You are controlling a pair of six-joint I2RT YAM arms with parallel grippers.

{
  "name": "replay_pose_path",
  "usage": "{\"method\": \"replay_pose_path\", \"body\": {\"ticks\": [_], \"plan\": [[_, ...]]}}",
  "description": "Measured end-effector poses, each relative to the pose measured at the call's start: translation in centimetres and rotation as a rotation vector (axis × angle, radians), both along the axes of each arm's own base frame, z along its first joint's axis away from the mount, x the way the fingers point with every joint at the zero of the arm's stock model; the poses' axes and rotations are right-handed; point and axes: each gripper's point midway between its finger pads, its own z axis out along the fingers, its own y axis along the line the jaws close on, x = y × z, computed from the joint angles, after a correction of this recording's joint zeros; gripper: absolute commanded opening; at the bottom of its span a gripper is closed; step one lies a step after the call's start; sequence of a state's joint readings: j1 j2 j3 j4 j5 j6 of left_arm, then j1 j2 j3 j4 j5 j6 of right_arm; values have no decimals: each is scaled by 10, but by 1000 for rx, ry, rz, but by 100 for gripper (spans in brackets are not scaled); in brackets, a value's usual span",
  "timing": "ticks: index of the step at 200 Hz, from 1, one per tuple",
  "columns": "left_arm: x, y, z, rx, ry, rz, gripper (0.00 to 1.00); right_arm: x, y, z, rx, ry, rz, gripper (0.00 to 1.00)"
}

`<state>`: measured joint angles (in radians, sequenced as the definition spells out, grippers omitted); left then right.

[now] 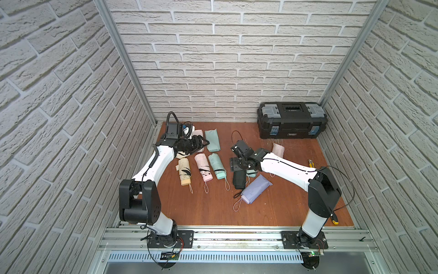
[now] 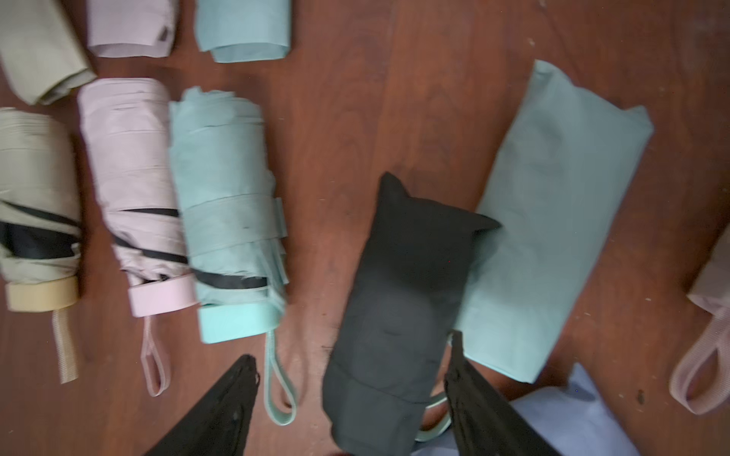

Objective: Take umbrellas out of sleeves
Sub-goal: Adjust the umbrella at the center of the board.

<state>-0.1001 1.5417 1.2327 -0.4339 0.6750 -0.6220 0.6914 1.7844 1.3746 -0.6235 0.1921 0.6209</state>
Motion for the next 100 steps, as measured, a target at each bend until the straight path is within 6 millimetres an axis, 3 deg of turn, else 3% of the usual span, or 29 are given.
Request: {"method": "replay_pose_path", "body": {"ticks": [22,56,100], "plan": [[0,0,0,0,0,0,64,3,-26,-25,-43,55,-50,77],[0,0,0,0,0,0,64,8,-42,-51,-36,102,-88,75],[0,-1,0,0,0,-2,64,15,-58,-63,-61,121,-126,72]]}}
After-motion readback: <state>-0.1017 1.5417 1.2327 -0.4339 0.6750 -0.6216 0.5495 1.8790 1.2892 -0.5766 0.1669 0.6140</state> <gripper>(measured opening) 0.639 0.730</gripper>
